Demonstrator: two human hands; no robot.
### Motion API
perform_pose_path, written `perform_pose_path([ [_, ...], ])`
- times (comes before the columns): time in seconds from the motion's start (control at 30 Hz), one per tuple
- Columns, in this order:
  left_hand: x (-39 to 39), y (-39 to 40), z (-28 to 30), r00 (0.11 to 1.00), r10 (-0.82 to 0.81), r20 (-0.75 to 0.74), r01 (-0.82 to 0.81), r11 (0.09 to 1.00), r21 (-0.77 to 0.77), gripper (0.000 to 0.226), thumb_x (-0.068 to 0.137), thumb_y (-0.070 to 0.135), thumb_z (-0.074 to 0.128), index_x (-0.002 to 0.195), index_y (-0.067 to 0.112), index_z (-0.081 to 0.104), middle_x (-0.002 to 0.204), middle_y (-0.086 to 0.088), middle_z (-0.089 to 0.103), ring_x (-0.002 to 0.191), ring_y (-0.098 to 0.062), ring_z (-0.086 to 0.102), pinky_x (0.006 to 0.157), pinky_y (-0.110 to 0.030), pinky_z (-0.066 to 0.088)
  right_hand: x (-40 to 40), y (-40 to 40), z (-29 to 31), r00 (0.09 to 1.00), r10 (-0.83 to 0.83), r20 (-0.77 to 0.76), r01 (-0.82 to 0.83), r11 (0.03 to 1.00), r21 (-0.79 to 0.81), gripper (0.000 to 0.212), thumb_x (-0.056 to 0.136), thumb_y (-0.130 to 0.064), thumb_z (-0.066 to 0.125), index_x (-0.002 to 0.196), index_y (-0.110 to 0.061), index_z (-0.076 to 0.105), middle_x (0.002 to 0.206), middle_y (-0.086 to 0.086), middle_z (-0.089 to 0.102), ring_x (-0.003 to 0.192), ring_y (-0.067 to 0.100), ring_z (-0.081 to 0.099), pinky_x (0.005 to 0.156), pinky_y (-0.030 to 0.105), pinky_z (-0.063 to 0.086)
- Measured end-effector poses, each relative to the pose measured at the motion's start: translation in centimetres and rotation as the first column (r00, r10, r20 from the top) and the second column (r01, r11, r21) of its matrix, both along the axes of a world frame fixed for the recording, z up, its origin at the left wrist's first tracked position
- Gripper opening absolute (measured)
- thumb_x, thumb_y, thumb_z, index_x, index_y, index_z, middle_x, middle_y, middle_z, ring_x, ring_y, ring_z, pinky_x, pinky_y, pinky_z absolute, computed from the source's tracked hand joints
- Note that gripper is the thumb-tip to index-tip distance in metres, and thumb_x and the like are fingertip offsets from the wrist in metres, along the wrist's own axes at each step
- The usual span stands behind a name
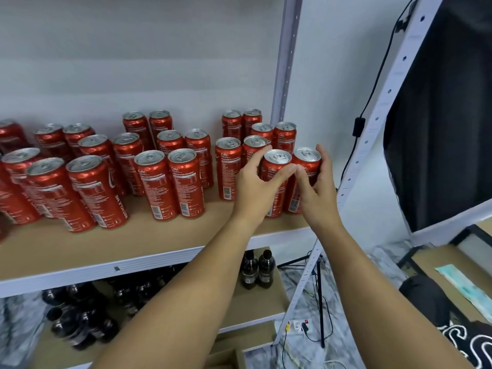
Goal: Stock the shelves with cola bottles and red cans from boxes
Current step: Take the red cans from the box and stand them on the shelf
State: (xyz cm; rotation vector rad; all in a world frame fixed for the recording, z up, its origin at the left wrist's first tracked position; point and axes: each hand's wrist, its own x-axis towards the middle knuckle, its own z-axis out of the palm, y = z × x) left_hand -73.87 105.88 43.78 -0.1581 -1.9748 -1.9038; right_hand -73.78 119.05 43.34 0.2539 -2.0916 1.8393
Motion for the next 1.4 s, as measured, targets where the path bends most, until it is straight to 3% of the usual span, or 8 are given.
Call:
perform_pose_path([
  [0.13, 0.6, -0.7, -1.0, 0.998, -0.053, 0.021, 0.054, 0.998, -0.033, 0.076, 0.082, 0.033, 0.088, 0.148, 0.021, 0.052, 0.136, 0.010, 0.066, 0.126, -0.003, 0.062, 0.109, -0.039, 0.051, 0.2, -0.6, -1.8, 0.995, -0.101, 0.021, 0.097, 0.985, 0.141, 0.077, 0.098, -0.055, 0.055, 0.159, -0.031, 0.013, 0.153, -0.007, 0.046, 0.133, 0.008, 0.051, 0.109, 0.033, 0.047],
  [0.27, 1.5, -1.3, -2.4, 1.000, 0.027, -0.003, -0.028, 0.997, -0.068, 0.083, 0.080, 0.017, 0.089, 0.152, 0.022, 0.047, 0.142, 0.007, 0.059, 0.125, 0.005, 0.058, 0.104, -0.020, 0.050, 0.9, -1.3, -5.2, 0.968, -0.245, 0.049, 0.230, 0.950, 0.209, 0.079, 0.088, -0.059, 0.052, 0.155, -0.036, 0.017, 0.144, -0.003, 0.051, 0.131, 0.021, 0.052, 0.107, 0.053, 0.047],
  [0.5, 1.7, -1.6, -4.4, 0.984, 0.176, 0.007, -0.169, 0.957, -0.237, 0.073, 0.081, 0.055, 0.082, 0.143, 0.026, 0.058, 0.133, 0.011, 0.060, 0.119, -0.009, 0.063, 0.098, -0.040, 0.057, 0.9, -1.2, -6.3, 0.960, -0.279, 0.035, 0.265, 0.938, 0.225, 0.061, 0.093, -0.043, 0.047, 0.151, -0.036, 0.027, 0.140, -0.003, 0.053, 0.130, 0.023, 0.051, 0.106, 0.052, 0.048],
  [0.67, 1.8, -1.4, -4.5, 0.993, 0.116, 0.027, -0.109, 0.973, -0.202, 0.067, 0.086, 0.054, 0.078, 0.144, 0.029, 0.056, 0.137, 0.014, 0.060, 0.122, -0.005, 0.061, 0.100, -0.039, 0.057, 1.4, -0.1, -6.6, 0.978, -0.209, 0.000, 0.202, 0.944, 0.261, 0.066, 0.104, -0.029, 0.042, 0.156, -0.044, 0.004, 0.156, -0.002, 0.039, 0.141, 0.023, 0.042, 0.114, 0.055, 0.039],
  [0.8, 2.0, -1.7, -5.4, 0.990, 0.133, 0.044, -0.113, 0.944, -0.311, 0.079, 0.078, 0.046, 0.087, 0.146, 0.027, 0.053, 0.134, 0.013, 0.059, 0.119, -0.004, 0.061, 0.101, -0.035, 0.056, 1.6, -0.1, -6.2, 0.986, -0.165, -0.018, 0.164, 0.949, 0.269, 0.072, 0.104, -0.045, 0.042, 0.154, -0.054, -0.009, 0.156, -0.003, 0.038, 0.141, 0.021, 0.042, 0.114, 0.056, 0.039],
  [1.0, 1.8, -1.7, -4.8, 0.991, 0.119, 0.054, -0.098, 0.949, -0.300, 0.078, 0.072, 0.037, 0.093, 0.141, 0.025, 0.058, 0.130, 0.008, 0.067, 0.109, -0.002, 0.065, 0.095, -0.032, 0.059, 1.3, 0.0, -5.8, 0.981, -0.192, -0.002, 0.183, 0.932, 0.312, 0.081, 0.101, -0.024, 0.060, 0.162, -0.029, 0.006, 0.147, 0.000, 0.041, 0.130, 0.003, 0.036, 0.111, 0.030, 0.034],
  [1.23, 1.5, -1.3, -4.9, 0.992, 0.124, 0.027, -0.110, 0.946, -0.304, 0.075, 0.072, 0.035, 0.093, 0.138, 0.023, 0.061, 0.127, 0.005, 0.069, 0.108, -0.006, 0.068, 0.093, -0.032, 0.060, 1.5, -0.1, -6.2, 0.976, -0.217, -0.004, 0.203, 0.904, 0.378, 0.079, 0.106, -0.021, 0.049, 0.161, -0.032, -0.007, 0.154, 0.004, 0.037, 0.141, 0.022, 0.037, 0.116, 0.049, 0.037],
  [1.4, 1.6, -1.3, -5.6, 0.994, 0.106, 0.019, -0.096, 0.951, -0.295, 0.075, 0.074, 0.037, 0.092, 0.141, 0.023, 0.058, 0.132, 0.006, 0.067, 0.114, -0.007, 0.067, 0.096, -0.034, 0.060, 1.7, -0.2, -6.0, 0.977, -0.215, 0.000, 0.200, 0.908, 0.367, 0.077, 0.106, -0.022, 0.048, 0.162, -0.029, -0.005, 0.155, 0.003, 0.037, 0.140, 0.018, 0.038, 0.114, 0.037, 0.036],
])
